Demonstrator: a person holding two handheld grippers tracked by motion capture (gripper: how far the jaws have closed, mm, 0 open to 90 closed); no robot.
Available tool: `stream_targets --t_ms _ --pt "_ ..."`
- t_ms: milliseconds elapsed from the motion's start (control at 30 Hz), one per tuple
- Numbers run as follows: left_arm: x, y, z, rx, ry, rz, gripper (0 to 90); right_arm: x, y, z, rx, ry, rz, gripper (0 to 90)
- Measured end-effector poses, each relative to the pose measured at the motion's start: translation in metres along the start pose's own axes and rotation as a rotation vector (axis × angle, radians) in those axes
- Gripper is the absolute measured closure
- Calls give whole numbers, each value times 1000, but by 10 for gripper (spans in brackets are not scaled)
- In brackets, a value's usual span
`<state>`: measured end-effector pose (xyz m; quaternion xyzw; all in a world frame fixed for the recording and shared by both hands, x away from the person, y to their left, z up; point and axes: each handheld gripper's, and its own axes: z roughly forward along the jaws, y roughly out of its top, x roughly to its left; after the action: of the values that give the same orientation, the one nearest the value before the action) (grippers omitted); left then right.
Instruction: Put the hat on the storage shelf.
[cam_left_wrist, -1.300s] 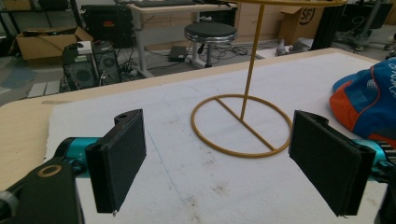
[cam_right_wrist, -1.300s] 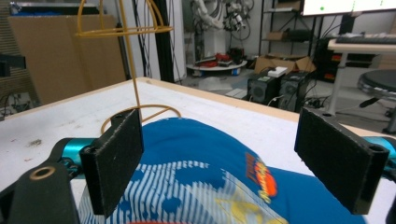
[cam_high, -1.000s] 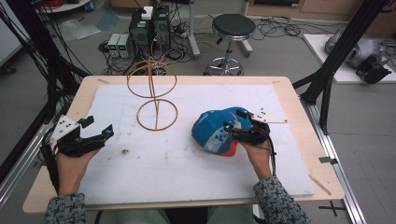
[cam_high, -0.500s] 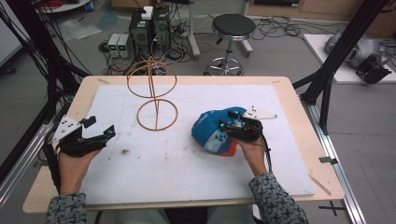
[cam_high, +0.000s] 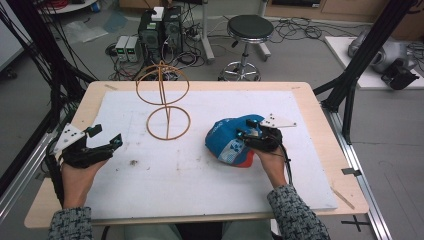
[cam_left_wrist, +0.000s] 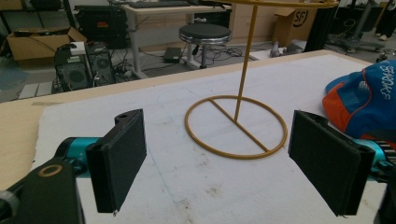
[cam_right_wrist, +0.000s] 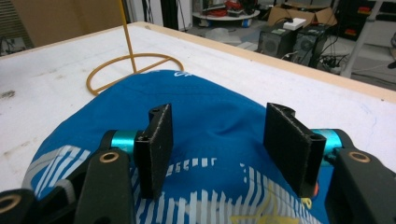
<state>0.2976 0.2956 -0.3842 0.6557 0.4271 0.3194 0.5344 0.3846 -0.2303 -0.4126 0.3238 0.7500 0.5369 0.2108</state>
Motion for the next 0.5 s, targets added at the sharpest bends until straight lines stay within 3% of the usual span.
stream_targets --t_ms 267,300,500 --pt "-2 0 2 -1 -5 -1 195 1 -4 0 49 -9 -11 641" --pt "-2 0 2 -1 -5 0 195 2 -4 0 54 -18 -27 706" --pt "-1 0 1 -1 -3 -1 195 3 -3 -1 52 -31 -42 846"
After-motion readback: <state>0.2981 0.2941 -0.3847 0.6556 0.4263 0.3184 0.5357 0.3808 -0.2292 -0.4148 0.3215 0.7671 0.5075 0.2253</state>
